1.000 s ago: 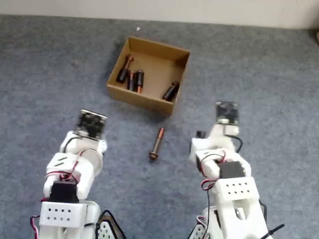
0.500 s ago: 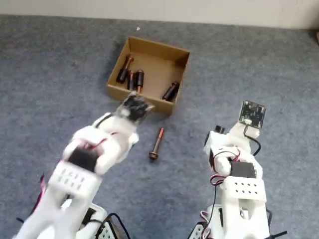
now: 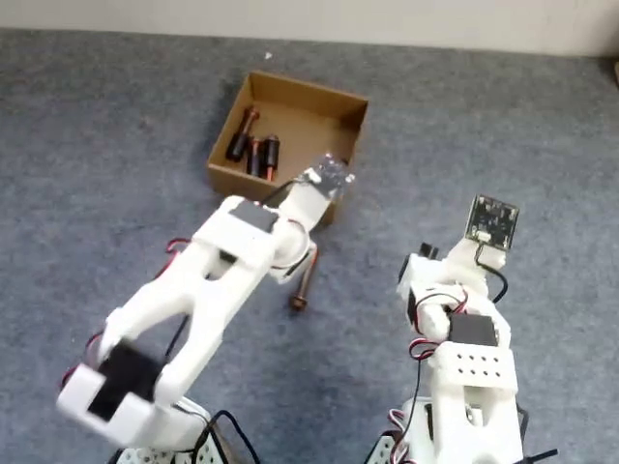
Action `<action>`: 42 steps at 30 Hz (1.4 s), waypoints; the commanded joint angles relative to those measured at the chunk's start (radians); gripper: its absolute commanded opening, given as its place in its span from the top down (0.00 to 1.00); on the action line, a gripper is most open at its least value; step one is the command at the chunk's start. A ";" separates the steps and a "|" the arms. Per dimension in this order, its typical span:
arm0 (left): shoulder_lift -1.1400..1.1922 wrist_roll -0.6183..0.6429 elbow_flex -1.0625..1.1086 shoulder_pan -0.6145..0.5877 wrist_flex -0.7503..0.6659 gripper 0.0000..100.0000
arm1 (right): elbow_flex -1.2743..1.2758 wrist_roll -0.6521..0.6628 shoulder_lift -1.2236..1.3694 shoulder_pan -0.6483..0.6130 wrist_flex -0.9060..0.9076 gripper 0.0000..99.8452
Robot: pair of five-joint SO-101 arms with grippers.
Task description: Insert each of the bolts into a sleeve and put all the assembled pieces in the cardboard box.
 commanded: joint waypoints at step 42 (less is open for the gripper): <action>0.031 0.614 -0.226 -0.082 0.245 0.99 | -0.013 -0.006 -0.025 0.010 -0.035 1.00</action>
